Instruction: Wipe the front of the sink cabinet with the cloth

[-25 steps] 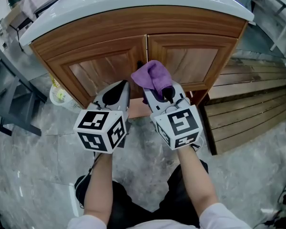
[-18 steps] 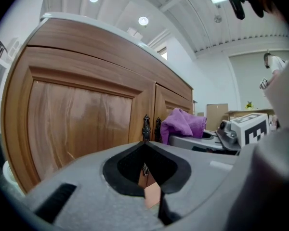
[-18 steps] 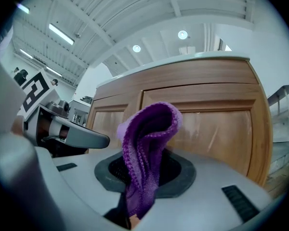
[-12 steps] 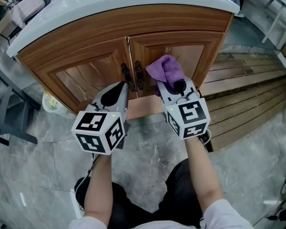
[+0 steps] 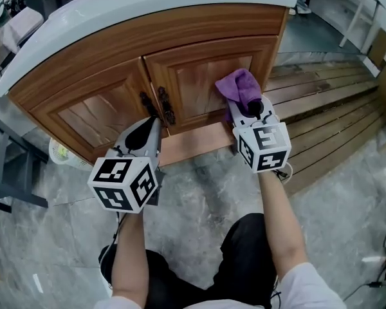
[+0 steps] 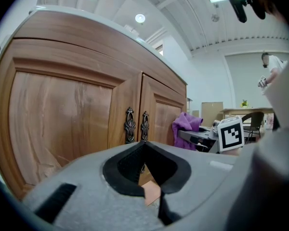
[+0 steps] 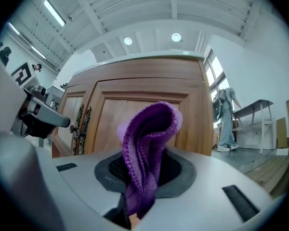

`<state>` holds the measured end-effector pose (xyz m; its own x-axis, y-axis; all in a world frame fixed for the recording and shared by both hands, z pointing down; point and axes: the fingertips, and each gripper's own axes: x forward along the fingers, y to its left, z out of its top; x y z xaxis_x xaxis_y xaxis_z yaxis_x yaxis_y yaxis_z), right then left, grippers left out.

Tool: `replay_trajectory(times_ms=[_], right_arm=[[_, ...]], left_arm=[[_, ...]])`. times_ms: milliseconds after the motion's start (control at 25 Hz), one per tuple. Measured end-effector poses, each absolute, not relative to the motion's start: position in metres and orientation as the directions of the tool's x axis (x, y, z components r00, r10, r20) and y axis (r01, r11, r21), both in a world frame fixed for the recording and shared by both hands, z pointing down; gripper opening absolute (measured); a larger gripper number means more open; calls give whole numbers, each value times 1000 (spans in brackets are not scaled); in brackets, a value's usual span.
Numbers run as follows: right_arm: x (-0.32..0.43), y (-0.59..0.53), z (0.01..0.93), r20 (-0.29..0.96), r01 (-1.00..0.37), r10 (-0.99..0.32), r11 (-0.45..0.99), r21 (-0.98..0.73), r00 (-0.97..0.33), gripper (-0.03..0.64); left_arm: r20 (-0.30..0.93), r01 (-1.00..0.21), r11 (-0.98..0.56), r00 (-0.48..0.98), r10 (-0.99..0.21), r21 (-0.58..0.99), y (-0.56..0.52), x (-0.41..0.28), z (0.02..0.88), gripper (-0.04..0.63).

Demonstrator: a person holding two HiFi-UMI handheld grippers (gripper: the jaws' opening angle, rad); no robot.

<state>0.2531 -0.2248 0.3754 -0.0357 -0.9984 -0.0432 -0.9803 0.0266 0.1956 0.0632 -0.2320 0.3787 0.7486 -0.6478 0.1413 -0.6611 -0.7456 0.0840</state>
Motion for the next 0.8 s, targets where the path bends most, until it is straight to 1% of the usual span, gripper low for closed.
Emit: replay_trajectory(times_ms=[280, 480, 640, 800], right_arm=[[294, -218, 385, -26, -979, -998, -61, 194, 57, 86], [309, -213, 389, -11, -978, -995, -99, 181, 98, 86], [304, -209, 384, -17, -982, -997, -82, 168, 80, 86], [274, -202, 370, -48, -984, -999, -23, 177, 14, 86]], left_arm=[[151, -653, -753, 755, -638, 80, -229, 71, 383, 6], [159, -656, -751, 752, -639, 82, -229, 71, 385, 5], [159, -657, -749, 751, -641, 83, -227, 70, 386, 5], [168, -664, -744, 744, -647, 72, -228, 65, 389, 6]])
